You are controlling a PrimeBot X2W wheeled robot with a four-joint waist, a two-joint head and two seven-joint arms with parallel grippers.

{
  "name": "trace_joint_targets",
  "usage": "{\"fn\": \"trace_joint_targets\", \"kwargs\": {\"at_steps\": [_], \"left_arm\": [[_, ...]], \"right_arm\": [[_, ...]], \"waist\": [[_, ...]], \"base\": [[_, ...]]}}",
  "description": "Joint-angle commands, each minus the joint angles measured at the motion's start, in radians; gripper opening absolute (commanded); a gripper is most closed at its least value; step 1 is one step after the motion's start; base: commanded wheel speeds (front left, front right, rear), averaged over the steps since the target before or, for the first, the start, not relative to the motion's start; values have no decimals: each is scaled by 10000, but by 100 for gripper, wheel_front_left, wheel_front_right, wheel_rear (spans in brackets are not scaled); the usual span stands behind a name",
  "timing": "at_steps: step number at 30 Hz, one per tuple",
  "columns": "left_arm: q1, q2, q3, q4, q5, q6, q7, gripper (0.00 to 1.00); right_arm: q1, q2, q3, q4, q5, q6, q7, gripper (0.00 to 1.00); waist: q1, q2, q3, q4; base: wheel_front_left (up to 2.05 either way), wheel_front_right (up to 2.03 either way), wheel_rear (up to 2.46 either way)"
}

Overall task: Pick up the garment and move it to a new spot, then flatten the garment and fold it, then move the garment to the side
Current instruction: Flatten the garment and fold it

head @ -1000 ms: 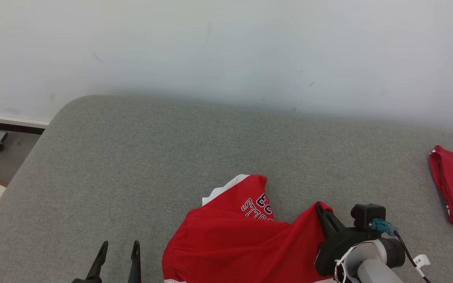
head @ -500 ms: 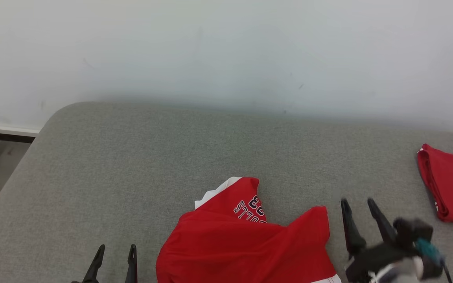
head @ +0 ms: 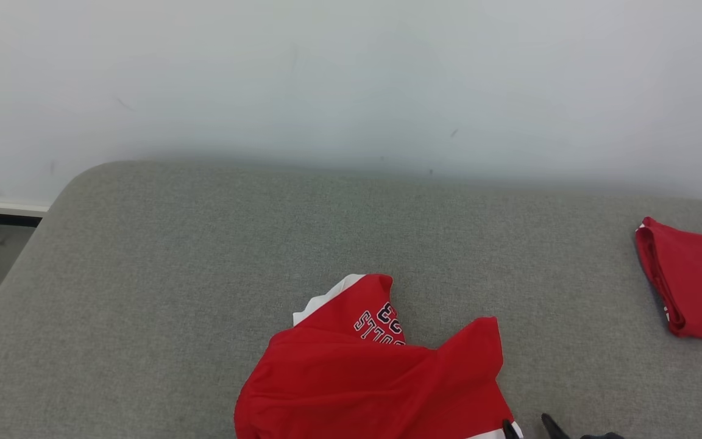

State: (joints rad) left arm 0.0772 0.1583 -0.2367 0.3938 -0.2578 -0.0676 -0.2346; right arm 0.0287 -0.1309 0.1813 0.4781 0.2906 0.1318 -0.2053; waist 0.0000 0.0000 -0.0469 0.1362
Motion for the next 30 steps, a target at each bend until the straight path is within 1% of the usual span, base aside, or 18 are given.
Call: {"fn": "trace_joint_targets", "kwargs": {"at_steps": [1, 6, 13, 14, 15, 16, 17, 18, 19, 20, 21, 22, 23, 26, 30], "left_arm": [[-251, -98, -99, 285, -131, -78, 44, 100], [-701, -235, -426, 1185, -133, -283, -21, 100], [-1397, -376, -664, 2345, -263, -429, -131, 100], [-1467, -388, -662, 2477, -297, -447, -164, 100], [-1467, -388, -662, 2477, -297, -447, -164, 100], [-1531, -417, -649, 2599, -374, -449, -199, 100], [-1602, -444, -667, 2717, -418, -460, -206, 100], [-1670, -475, -686, 2865, -509, -497, -226, 100], [-1735, -490, -755, 3042, -544, -532, -228, 100], [-1828, -508, -793, 3224, -652, -558, -235, 100], [-1908, -599, -716, 3336, -1002, -563, -241, 100], [-2009, -661, -746, 3423, -1121, -601, -260, 66], [-2119, -673, -927, 3513, -1139, -621, -268, 1], [-2244, -584, -1256, 3613, -1391, -645, -286, 0], [-2096, -246, -1614, 3422, -1520, -617, -306, 0]], "right_arm": [[-7, 31, 75, 195, -141, -20, 53, 100], [-390, 92, 379, 899, -220, -20, 206, 100], [-961, 188, 700, 1805, -146, -20, 125, 100], [-1017, 218, 742, 1972, -116, -20, 156, 97], [-1017, 218, 742, 1972, -116, -20, 156, 97], [-1065, 229, 765, 2122, -90, -20, 171, 67], [-1140, 225, 779, 2249, -73, -20, 144, 49], [-1213, 234, 794, 2433, -74, -20, 164, 42], [-1267, 255, 821, 2591, -70, -22, 195, 38], [-1335, 286, 849, 2750, -50, -20, 168, 13], [-1403, 320, 884, 2896, -22, -20, 157, 2], [-1438, 338, 914, 3033, 6, -22, 137, 0], [-1488, 348, 955, 3149, 53, -22, 103, 0], [-1622, 373, 1068, 3335, 197, -20, -9, 0], [-1570, 312, 1047, 3182, 587, -20, -151, 0]], "waist": [[0, 0, 44, -35], [0, 0, 102, -44], [0, 0, 175, -50], [0, 0, 179, -53], [0, 0, 179, -53], [0, 0, 181, -48], [0, 0, 183, -41], [0, 0, 186, -32], [0, 0, 187, -24], [0, 0, 185, -15], [0, 0, 176, 7], [0, 0, 165, 28], [0, 0, 146, 48], [0, 0, 77, 100], [0, 0, -10, 113]], "base": [[0, 0, 0], [0, 0, 0], [0, 0, 0], [0, 0, 0], [0, 0, 0], [0, 0, 0], [0, 0, 0], [0, 0, 0], [0, 0, 0], [0, 0, 0], [0, 0, 0], [0, 0, 0], [0, 0, 0], [0, 0, 0], [0, 0, 0]]}}
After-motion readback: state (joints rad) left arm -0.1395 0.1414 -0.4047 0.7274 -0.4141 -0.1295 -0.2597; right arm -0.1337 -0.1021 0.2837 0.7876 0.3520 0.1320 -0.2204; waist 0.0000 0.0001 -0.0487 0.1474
